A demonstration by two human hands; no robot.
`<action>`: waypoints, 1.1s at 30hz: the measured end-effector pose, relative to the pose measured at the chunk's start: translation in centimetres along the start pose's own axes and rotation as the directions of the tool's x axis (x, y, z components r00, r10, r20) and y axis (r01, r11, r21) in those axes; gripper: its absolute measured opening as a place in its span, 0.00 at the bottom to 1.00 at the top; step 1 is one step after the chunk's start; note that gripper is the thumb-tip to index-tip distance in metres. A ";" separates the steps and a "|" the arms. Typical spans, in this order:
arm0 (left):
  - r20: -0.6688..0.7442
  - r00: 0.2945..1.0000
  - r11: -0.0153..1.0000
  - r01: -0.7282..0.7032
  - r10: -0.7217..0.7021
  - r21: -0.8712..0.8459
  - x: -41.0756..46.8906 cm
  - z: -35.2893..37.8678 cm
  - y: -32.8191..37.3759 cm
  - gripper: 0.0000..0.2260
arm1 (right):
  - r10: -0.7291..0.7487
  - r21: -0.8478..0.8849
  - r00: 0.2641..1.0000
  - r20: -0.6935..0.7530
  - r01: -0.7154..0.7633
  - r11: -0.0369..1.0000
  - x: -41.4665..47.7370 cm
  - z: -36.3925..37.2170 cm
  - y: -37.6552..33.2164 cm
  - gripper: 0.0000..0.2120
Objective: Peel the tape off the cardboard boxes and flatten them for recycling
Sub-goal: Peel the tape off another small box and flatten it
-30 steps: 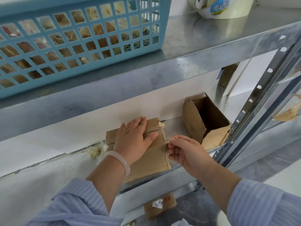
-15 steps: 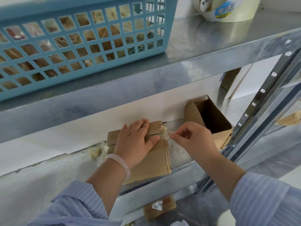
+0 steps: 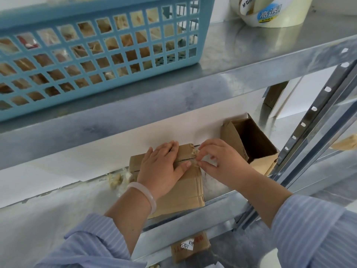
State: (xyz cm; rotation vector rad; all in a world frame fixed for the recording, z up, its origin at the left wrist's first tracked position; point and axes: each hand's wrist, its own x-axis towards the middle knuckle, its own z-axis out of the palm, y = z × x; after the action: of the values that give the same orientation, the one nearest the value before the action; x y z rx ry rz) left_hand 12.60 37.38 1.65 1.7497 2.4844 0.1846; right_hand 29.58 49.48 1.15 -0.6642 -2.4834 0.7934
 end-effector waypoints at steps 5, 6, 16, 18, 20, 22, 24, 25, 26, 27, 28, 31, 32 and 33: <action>-0.003 1.000 1.000 -0.004 0.004 0.004 0.0 0.0 -0.1 0.37 | -0.071 0.004 0.997 0.037 0.071 0.997 0.1 -0.7 -0.4 0.03; -0.004 1.000 1.000 -0.004 0.004 0.002 0.0 0.0 -0.1 0.37 | -0.069 0.019 0.997 0.047 0.068 0.998 0.0 -0.8 -0.5 0.02; 0.022 1.000 1.000 -0.022 0.022 -0.012 0.0 0.1 -0.4 0.35 | 0.011 0.100 0.982 0.188 -0.030 0.995 -0.4 -1.3 -0.7 0.06; 0.048 0.998 1.000 -0.030 0.030 -0.006 -0.2 0.0 -0.4 0.36 | 0.026 0.051 0.984 0.178 -0.036 0.998 -0.2 -1.2 -1.0 0.03; 0.067 0.997 0.999 -0.042 0.041 0.002 -0.4 0.0 -0.4 0.39 | 0.051 -0.005 0.986 0.156 -0.051 0.999 0.0 -1.1 -1.2 0.02; 0.069 0.996 0.999 -0.051 0.050 0.004 -0.5 0.0 -0.4 0.40 | 0.046 -0.079 0.993 0.104 -0.038 0.996 -0.1 -0.7 -1.4 0.02; 0.064 0.997 0.999 -0.054 0.054 -0.001 -0.5 0.0 -0.5 0.40 | -0.013 -0.126 1.000 0.006 0.014 0.992 -0.4 -0.1 -1.7 0.02; 0.061 0.996 0.998 -0.057 0.057 -0.001 -0.4 -0.1 -0.5 0.40 | -0.059 -0.150 0.997 -0.045 0.052 0.987 -0.7 0.4 -1.9 0.03; 0.059 0.996 0.998 -0.063 0.062 0.001 -0.4 -0.1 -0.5 0.39 | -0.101 -0.176 0.991 -0.087 0.085 0.981 -0.9 0.8 -2.1 0.03; 0.058 0.996 0.998 -0.068 0.068 0.004 -0.4 -0.1 -0.5 0.39 | -0.133 -0.186 0.983 -0.126 0.109 0.977 -1.1 1.1 -2.2 0.03; 0.056 0.996 0.997 -0.072 0.071 0.004 -0.4 -0.1 -0.5 0.39 | -0.146 -0.183 0.978 -0.151 0.118 0.976 -1.1 1.3 -2.2 0.03; 0.032 0.996 0.997 -0.078 0.079 -0.013 -0.6 -0.2 -0.6 0.41 | -0.016 -0.052 0.994 -0.110 0.010 0.999 -0.7 1.1 -1.5 0.02; 0.013 0.996 0.996 -0.085 0.086 -0.019 -0.7 -0.3 -0.6 0.41 | 0.067 0.044 0.996 -0.050 -0.065 0.997 -0.5 0.7 -1.1 0.04; -0.005 0.996 0.995 -0.094 0.094 -0.022 -0.9 -0.5 -0.6 0.41 | 0.133 0.146 0.991 0.022 -0.135 0.980 -0.4 0.3 -0.7 0.08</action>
State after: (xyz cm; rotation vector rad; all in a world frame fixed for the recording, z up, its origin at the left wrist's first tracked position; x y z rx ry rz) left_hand 12.27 36.36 2.01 1.8608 2.3943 0.2220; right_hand 29.57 48.64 1.26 -0.7808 -2.3813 1.0226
